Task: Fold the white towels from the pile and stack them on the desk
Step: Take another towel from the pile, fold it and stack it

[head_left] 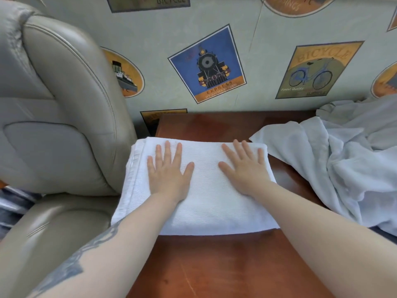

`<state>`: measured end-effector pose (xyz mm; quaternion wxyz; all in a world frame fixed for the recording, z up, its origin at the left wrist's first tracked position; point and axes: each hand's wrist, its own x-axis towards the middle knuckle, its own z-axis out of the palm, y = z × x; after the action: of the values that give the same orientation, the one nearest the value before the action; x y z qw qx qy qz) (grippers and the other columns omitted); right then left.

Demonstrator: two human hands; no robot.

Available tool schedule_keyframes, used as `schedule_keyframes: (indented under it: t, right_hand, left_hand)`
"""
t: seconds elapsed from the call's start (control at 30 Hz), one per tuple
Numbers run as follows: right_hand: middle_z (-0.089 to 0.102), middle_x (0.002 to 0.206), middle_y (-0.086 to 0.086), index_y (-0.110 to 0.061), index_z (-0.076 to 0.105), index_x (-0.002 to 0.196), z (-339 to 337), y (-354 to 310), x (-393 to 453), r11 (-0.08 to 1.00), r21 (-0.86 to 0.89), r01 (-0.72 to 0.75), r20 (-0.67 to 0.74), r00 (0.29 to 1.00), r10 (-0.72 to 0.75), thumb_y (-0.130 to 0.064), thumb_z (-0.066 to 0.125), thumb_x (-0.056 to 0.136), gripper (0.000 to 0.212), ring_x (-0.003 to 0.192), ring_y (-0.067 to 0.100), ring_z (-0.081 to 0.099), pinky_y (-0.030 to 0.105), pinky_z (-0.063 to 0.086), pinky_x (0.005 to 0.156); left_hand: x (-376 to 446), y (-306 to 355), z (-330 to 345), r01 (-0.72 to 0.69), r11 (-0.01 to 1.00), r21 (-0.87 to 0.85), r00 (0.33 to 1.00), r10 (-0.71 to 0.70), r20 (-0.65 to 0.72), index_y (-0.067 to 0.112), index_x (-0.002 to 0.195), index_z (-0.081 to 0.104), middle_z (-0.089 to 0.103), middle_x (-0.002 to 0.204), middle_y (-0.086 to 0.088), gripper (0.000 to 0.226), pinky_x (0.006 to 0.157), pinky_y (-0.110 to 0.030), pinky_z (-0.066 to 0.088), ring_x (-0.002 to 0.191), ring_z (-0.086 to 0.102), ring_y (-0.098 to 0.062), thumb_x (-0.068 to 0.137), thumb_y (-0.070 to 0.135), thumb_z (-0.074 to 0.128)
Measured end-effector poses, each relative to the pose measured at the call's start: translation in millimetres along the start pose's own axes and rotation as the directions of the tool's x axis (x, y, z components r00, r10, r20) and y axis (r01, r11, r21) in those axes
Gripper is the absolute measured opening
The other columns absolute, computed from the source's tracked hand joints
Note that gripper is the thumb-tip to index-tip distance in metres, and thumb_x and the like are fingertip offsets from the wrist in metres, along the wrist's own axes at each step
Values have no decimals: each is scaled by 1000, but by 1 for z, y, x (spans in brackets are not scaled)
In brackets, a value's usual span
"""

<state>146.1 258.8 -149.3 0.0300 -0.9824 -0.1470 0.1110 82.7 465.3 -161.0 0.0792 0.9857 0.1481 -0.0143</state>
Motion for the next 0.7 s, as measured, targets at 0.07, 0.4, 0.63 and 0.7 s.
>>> schedule_keyframes:
  t: [0.07, 0.4, 0.63, 0.7]
  right_hand:
    - [-9, 164, -10, -47, 0, 153, 2, 5, -2, 1000, 4, -12, -42, 999, 12, -70, 4, 89, 68, 149, 12, -15, 52, -12, 117]
    - [-6, 165, -8, -46, 2, 154, 9, 4, -3, 1000, 5, -15, -105, 994, 15, -61, 7, 95, 60, 150, 13, -12, 53, -9, 118]
    - [-19, 162, -9, -43, -13, 152, 27, -86, -50, 993, 38, 109, -97, 990, -105, -56, 1, 96, 59, 146, 17, -27, 56, -22, 110]
    - [-21, 161, -12, -44, -14, 151, 35, -74, -66, 989, 18, 150, -99, 984, -147, -60, -3, 92, 62, 143, 12, -33, 48, -27, 112]
  left_hand:
    - [0, -4, 3, 90, 996, 10, 995, -90, -49, 36, 153, -13, -21, 161, -1, 67, 117, -47, -15, 147, -22, -24, 93, 63, 1]
    - [-1, 5, 14, 138, 990, 39, 981, -131, -141, 38, 152, -14, -16, 163, -2, 65, 111, -61, -16, 148, -20, -27, 92, 62, -4]
    - [-1, 1, 16, 148, 989, 28, 982, -143, -126, 38, 153, -13, -15, 163, -3, 66, 111, -61, -16, 148, -20, -26, 92, 62, -3]
    - [-3, 0, 16, 140, 990, 25, 984, -136, -118, 38, 152, -16, -18, 162, -2, 66, 111, -59, -17, 147, -22, -26, 92, 62, -4]
